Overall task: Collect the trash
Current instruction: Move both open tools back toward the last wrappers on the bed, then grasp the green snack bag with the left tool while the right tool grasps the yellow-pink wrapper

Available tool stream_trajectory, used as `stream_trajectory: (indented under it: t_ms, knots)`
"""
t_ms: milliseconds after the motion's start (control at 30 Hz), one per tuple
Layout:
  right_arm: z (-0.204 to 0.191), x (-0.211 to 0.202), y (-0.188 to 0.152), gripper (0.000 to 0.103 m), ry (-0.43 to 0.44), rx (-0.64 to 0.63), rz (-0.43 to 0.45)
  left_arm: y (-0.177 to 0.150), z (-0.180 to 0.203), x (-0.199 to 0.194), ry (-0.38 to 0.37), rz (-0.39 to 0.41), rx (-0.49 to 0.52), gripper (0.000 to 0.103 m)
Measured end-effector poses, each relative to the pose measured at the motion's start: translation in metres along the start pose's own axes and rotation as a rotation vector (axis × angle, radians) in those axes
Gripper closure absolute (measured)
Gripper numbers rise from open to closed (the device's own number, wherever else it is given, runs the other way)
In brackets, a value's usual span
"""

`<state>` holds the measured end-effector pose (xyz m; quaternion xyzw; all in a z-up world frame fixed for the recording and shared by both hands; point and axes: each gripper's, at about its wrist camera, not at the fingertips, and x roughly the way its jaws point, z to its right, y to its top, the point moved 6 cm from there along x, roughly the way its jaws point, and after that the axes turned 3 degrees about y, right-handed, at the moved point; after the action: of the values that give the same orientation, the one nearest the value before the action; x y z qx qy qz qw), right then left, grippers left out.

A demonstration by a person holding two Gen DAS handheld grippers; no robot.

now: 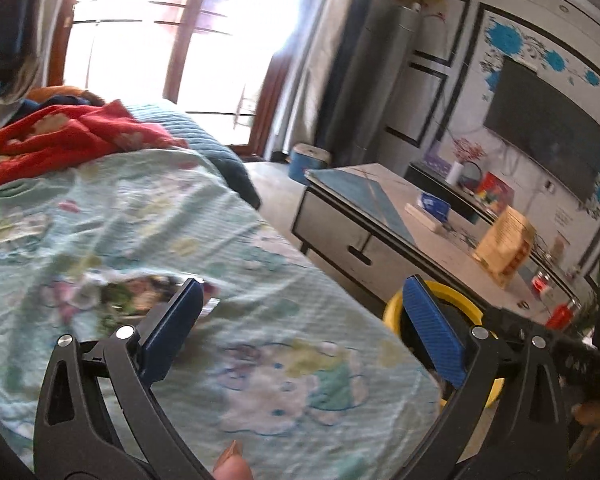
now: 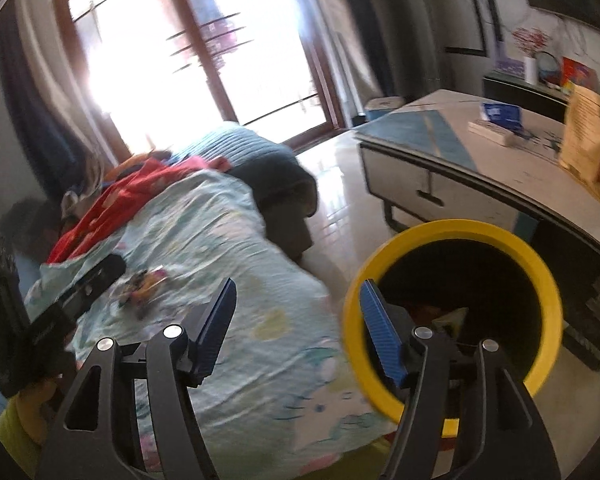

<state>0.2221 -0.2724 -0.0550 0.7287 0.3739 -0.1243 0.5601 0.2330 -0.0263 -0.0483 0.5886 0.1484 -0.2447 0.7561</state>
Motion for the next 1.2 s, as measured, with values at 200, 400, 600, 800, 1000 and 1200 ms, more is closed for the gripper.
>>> stream_trajectory:
  t_ms: [200,400,600,800,1000,1200]
  knots:
    - [-0.051,0.023,-0.011,0.041,0.069,-0.078,-0.056,0.010,-0.046,-0.005,0.072,0.007,-0.051,0.011]
    - [-0.103,0.052,-0.021,0.041,0.144,-0.118,-0.110,0.013,-0.093,-0.010,0.122,0.003,-0.114,0.011]
    - [-0.145,0.081,-0.025,0.041,0.192,-0.163,-0.158,0.014,-0.132,-0.011,0.138,-0.025,-0.179,0.011]
    - [-0.170,0.112,-0.034,0.041,0.212,-0.182,-0.217,0.007,-0.162,-0.005,0.099,-0.083,-0.262,0.028]
    - [-0.183,0.141,-0.035,0.041,0.223,-0.164,-0.247,-0.001,-0.168,0.007,-0.008,-0.148,-0.332,0.050]
    - [-0.182,0.170,-0.038,0.053,0.215,-0.144,-0.294,-0.011,-0.165,0.025,-0.082,-0.221,-0.391,0.060]
